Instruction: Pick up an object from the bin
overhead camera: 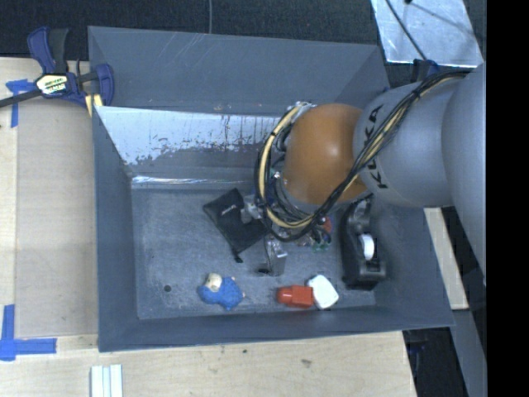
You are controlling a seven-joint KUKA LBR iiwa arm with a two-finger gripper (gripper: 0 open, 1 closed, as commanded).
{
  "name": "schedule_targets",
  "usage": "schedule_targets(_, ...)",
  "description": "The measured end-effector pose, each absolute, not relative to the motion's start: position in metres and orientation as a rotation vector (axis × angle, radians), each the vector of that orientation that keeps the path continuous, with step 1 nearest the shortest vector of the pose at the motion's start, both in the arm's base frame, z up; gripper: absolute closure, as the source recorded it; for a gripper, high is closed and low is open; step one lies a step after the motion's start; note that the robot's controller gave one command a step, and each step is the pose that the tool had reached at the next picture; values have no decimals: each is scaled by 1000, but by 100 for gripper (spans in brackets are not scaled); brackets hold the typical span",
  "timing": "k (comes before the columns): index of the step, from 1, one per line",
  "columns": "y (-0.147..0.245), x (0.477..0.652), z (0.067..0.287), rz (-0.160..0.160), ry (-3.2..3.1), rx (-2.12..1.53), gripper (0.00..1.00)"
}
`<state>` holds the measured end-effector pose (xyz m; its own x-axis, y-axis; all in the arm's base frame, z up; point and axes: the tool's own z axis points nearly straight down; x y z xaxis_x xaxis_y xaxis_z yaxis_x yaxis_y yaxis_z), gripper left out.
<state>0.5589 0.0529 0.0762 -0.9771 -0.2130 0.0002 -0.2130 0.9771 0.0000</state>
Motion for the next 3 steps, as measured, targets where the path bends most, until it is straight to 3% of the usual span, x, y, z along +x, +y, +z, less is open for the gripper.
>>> schedule_targets(1, 53, 560, 77, 0, -3126, 335, 100)
schedule_targets(2, 50, 576, 166, 1, -3130, 394, 100)
schedule_targets(3, 76, 615, 384, 0, -3139, 330, 100)
